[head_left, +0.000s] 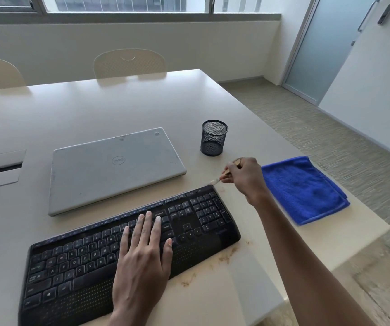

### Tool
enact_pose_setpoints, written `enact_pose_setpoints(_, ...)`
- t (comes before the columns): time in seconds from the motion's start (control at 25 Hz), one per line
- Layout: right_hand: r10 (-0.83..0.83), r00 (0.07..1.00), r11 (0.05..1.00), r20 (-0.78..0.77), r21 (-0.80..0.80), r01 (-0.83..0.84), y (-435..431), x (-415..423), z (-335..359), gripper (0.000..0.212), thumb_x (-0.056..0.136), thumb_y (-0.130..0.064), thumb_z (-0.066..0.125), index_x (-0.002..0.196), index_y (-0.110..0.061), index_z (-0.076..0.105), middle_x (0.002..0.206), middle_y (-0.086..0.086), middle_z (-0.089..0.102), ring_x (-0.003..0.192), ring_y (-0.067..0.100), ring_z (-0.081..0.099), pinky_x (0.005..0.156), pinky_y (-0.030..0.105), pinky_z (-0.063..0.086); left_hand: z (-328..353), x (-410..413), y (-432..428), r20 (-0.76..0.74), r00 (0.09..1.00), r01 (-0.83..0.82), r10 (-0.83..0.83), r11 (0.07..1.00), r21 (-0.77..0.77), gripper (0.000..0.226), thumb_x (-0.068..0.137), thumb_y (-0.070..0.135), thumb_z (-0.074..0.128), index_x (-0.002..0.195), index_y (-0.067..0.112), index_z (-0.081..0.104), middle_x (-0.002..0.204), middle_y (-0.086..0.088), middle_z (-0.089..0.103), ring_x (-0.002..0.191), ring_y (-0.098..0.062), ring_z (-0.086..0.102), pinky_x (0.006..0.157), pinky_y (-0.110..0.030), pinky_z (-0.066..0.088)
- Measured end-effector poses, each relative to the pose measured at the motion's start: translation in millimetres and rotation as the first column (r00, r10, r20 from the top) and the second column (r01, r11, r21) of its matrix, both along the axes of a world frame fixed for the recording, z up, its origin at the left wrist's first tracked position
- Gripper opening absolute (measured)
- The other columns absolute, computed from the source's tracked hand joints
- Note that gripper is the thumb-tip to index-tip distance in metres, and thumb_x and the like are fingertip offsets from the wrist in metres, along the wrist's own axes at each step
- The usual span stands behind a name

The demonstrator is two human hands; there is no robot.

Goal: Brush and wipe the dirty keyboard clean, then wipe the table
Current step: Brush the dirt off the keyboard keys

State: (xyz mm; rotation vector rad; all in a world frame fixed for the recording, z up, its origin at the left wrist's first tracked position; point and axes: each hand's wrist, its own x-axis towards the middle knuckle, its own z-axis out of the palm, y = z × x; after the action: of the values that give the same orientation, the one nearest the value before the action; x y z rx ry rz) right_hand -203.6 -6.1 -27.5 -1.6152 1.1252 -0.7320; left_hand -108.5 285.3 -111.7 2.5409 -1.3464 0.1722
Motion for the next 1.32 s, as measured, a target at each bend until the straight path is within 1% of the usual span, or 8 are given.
enact_pose_setpoints(0.16,0.000,0.999,0.998,-0.044,-0.058,-0.002,5,-27,-2,0.028,0.105,-0.009,0.056,0.085,0.006,0.070,0.077,0.017,0.074,0.066,0.024,0.077,0.069,0.037,0.066,0,0,0,-0.006,1.000,-0.009,0.009,1.000,-0.006,0.067,0.108,0.054,0.023,0.160,0.015,0.040,0.170,-0.007,0.028,0.161,-0.019,0.018,0.129,-0.051,0.021)
enact_pose_setpoints(0.28,-0.005,1.000,0.987,0.028,-0.163,0.010,12,-26,-3,0.026,0.105,-0.012,0.058,0.088,0.002,0.072,0.078,0.013,0.076,0.071,0.022,0.077,0.073,0.036,0.065,-1,0,-1,-0.005,1.000,-0.008,0.008,1.000,-0.005,0.067,0.108,0.054,0.023,0.160,0.016,0.040,0.170,-0.007,0.028,0.161,-0.019,0.018,0.129,-0.050,0.021)
enact_pose_setpoints(0.4,0.042,0.996,0.987,0.078,-0.156,-0.029,18,-24,-7,0.024,0.104,-0.012,0.059,0.091,0.002,0.074,0.081,0.013,0.077,0.074,0.021,0.078,0.078,0.039,0.065,-1,0,0,0.002,1.000,-0.008,0.008,1.000,-0.005,0.067,0.107,0.054,0.023,0.160,0.016,0.040,0.170,-0.007,0.028,0.161,-0.019,0.018,0.129,-0.049,0.020)
enact_pose_setpoints(0.68,0.018,0.999,0.967,0.042,-0.253,-0.006,17,-37,1,0.025,0.105,-0.017,0.058,0.090,-0.005,0.073,0.079,0.005,0.077,0.070,0.016,0.076,0.075,0.038,0.065,-2,0,-1,0.011,1.000,-0.015,0.015,1.000,-0.010,0.067,0.107,0.053,0.025,0.160,0.016,0.042,0.170,-0.007,0.030,0.160,-0.020,0.020,0.129,-0.048,0.018)
enact_pose_setpoints(0.84,0.071,0.997,0.967,-0.010,-0.246,-0.072,24,-35,-2,0.024,0.104,-0.014,0.059,0.089,-0.004,0.074,0.078,0.006,0.077,0.070,0.015,0.077,0.076,0.039,0.065,-2,0,-1,0.010,1.000,-0.015,0.015,1.000,-0.010,0.066,0.106,0.052,0.027,0.160,0.016,0.042,0.170,-0.007,0.029,0.160,-0.019,0.020,0.129,-0.049,0.019)
enact_pose_setpoints(1.04,0.028,1.000,0.956,0.011,-0.292,-0.024,26,-46,3,0.024,0.105,-0.017,0.057,0.090,-0.005,0.072,0.078,0.002,0.076,0.069,0.014,0.075,0.072,0.035,0.065,-2,-1,-1,0.014,1.000,-0.019,0.019,1.000,-0.025,0.065,0.106,0.051,0.031,0.159,0.014,0.043,0.169,-0.007,0.031,0.160,-0.020,0.021,0.129,-0.049,0.019)
enact_pose_setpoints(1.2,0.097,0.995,0.974,-0.005,-0.207,-0.096,35,-51,3,0.026,0.105,-0.014,0.057,0.090,-0.002,0.074,0.078,0.007,0.077,0.071,0.018,0.077,0.075,0.040,0.066,-2,-1,-1,0.018,1.000,-0.018,0.018,1.000,-0.012,0.065,0.107,0.051,0.029,0.159,0.014,0.042,0.169,-0.007,0.030,0.160,-0.020,0.021,0.129,-0.051,0.022)
enact_pose_setpoints(1.32,0.060,0.998,0.973,-0.031,-0.223,-0.066,36,-65,6,0.026,0.105,-0.015,0.056,0.088,-0.004,0.072,0.077,0.004,0.076,0.068,0.017,0.074,0.072,0.040,0.065,-2,-1,-1,0.020,0.999,-0.025,0.025,1.000,-0.012,0.065,0.107,0.051,0.029,0.159,0.014,0.042,0.169,-0.008,0.030,0.160,-0.021,0.022,0.129,-0.052,0.022)
